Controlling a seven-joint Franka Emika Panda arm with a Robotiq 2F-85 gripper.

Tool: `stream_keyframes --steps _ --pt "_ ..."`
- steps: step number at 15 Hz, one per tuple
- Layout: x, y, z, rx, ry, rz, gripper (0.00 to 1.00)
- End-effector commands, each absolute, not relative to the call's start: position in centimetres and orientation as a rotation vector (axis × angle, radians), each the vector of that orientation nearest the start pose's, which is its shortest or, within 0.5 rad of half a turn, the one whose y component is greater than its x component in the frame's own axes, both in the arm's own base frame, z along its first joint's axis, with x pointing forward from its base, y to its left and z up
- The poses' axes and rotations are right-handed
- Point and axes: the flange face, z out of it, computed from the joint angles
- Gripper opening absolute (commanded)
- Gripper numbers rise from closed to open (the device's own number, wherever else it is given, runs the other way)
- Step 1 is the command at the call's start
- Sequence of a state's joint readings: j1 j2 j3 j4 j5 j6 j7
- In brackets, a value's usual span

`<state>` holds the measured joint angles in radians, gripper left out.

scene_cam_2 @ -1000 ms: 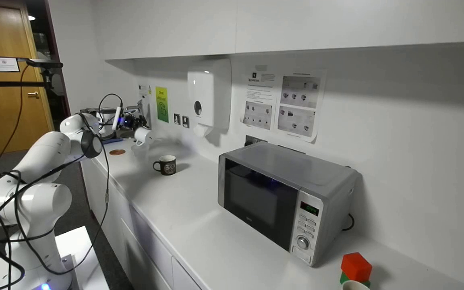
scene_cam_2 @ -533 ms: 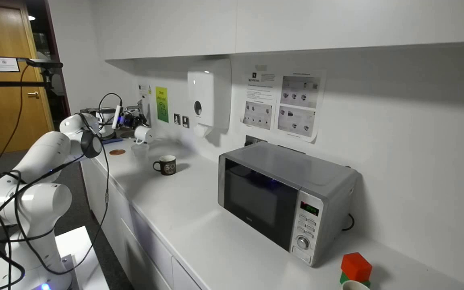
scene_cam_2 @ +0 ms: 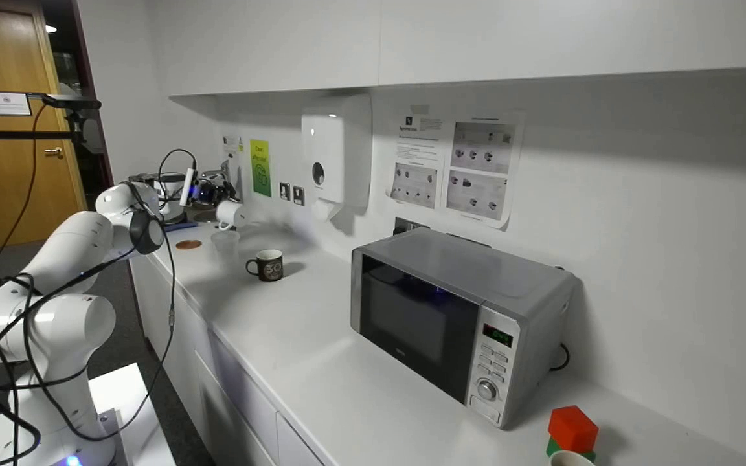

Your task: Pour the contents in the white mug into the cup.

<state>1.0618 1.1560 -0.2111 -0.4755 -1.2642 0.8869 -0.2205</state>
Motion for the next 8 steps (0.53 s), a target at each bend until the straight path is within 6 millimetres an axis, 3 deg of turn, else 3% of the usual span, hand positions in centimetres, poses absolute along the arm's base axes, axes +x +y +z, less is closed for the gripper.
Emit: stream_keyframes --steps 1,8 --pt "49.22 52.06 45.64 1.508 0.496 -0.048 0.01" --pt "49.12 52.11 46.09 1.48 0.493 -0.054 0.01"
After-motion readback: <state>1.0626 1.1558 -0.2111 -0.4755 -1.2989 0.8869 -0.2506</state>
